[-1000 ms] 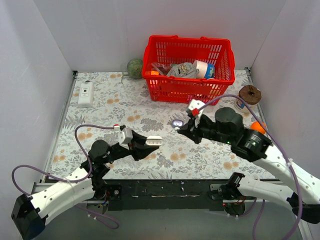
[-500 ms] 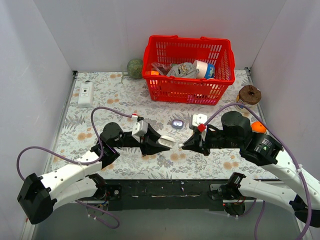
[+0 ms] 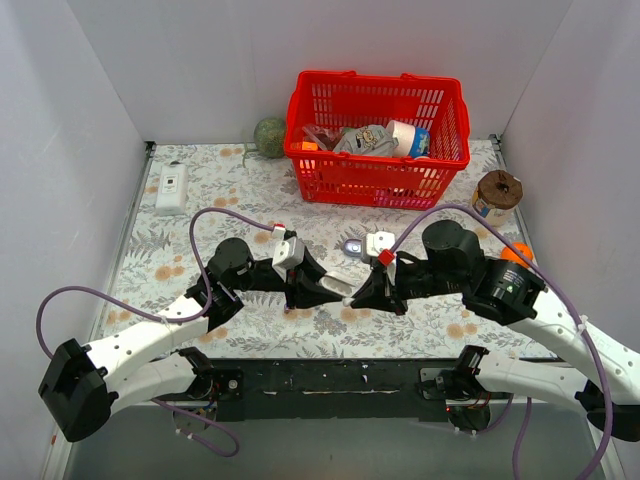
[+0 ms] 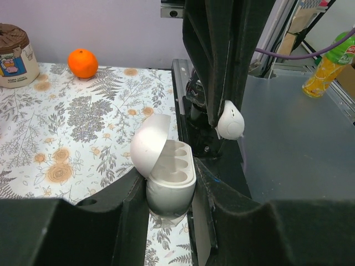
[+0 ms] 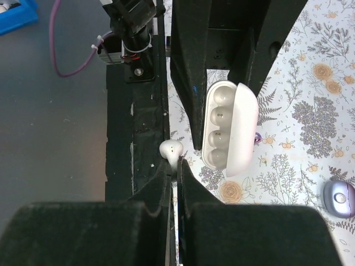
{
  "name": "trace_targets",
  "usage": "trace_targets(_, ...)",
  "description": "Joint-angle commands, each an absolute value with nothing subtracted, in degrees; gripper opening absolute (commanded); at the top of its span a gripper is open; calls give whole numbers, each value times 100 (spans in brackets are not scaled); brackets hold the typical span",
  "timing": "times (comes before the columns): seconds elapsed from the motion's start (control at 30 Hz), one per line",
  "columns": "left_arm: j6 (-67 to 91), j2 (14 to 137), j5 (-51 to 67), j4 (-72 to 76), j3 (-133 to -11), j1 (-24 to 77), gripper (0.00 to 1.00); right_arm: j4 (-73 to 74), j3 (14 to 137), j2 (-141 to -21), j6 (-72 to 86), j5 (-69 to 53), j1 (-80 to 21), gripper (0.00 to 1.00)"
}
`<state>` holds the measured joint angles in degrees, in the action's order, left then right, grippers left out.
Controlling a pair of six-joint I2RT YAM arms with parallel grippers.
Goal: Insert the wireless bluetooth earbuds into the charging case
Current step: Place the earbud in the charging case.
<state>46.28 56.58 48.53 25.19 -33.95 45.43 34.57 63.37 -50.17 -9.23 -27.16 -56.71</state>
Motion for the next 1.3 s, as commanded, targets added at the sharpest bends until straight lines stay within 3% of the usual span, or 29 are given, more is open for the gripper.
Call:
trace_targets(0.0, 4702, 5634, 5044, 2671, -3577, 4500, 0, 3120, 6487, -5027, -905, -2603, -5783, 1)
trace_targets(0.33, 4772, 5581, 5273, 2628, -3586, 4500, 0, 3138, 6478, -5168, -975, -1855, -5801, 1)
trace_targets(1.07, 5220, 5528, 5265, 3313, -3367, 4500, 0, 2988, 6363, -5361, -809, -1468, -5985, 1)
trace_targets(1.27, 5317, 5511, 5186, 3454, -3261, 4509, 0, 2962, 6354, -5326, -721, -1266, -6003, 8)
